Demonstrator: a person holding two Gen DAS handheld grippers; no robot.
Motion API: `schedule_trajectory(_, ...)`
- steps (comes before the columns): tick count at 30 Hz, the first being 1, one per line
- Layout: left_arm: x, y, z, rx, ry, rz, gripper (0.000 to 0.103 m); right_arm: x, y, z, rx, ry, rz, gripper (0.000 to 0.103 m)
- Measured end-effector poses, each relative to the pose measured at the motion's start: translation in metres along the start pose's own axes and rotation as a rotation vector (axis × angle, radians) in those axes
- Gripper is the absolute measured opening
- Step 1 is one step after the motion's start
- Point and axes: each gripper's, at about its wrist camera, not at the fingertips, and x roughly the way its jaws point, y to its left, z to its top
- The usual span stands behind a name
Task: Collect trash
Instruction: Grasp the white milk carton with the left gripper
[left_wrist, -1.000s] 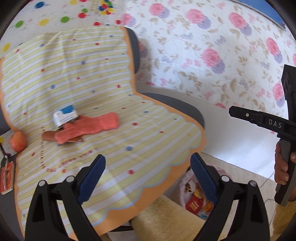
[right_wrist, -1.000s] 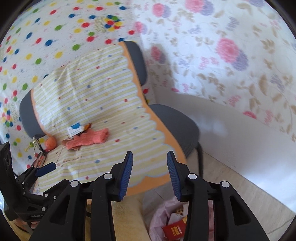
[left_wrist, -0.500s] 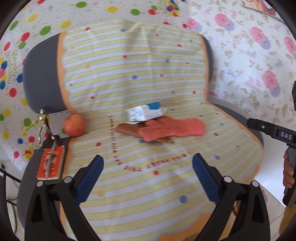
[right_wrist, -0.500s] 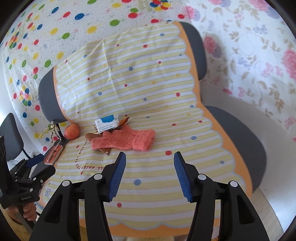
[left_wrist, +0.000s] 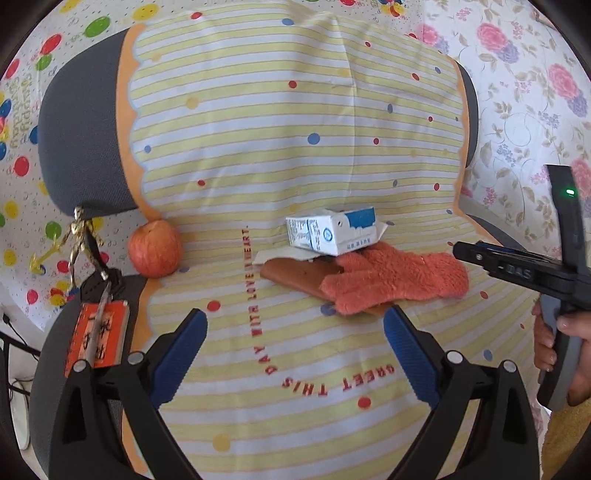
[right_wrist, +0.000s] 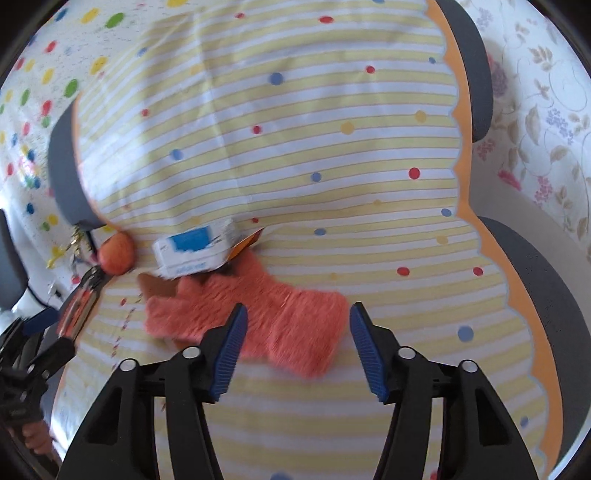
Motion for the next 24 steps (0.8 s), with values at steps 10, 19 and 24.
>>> schedule_trajectory(10,0.027,-0.016,0.014,0.012,0.019,-0.047,0.094,0.034,-0.014,-0.006,0.075,0.146,0.058,0.02)
schedule_trajectory(19,0.065,-0.044,0.037,0.015,0.053,-0.04,0.094,-0.02,-0.005,-0.026,0.015,0.054,0.084,0.033)
schedule_trajectory(24,0.098,-0.059,0.059,-0.02,0.09,0.014,0.094,-0.034,-0.013,-0.018,0.021,-0.027,0.069,0.042)
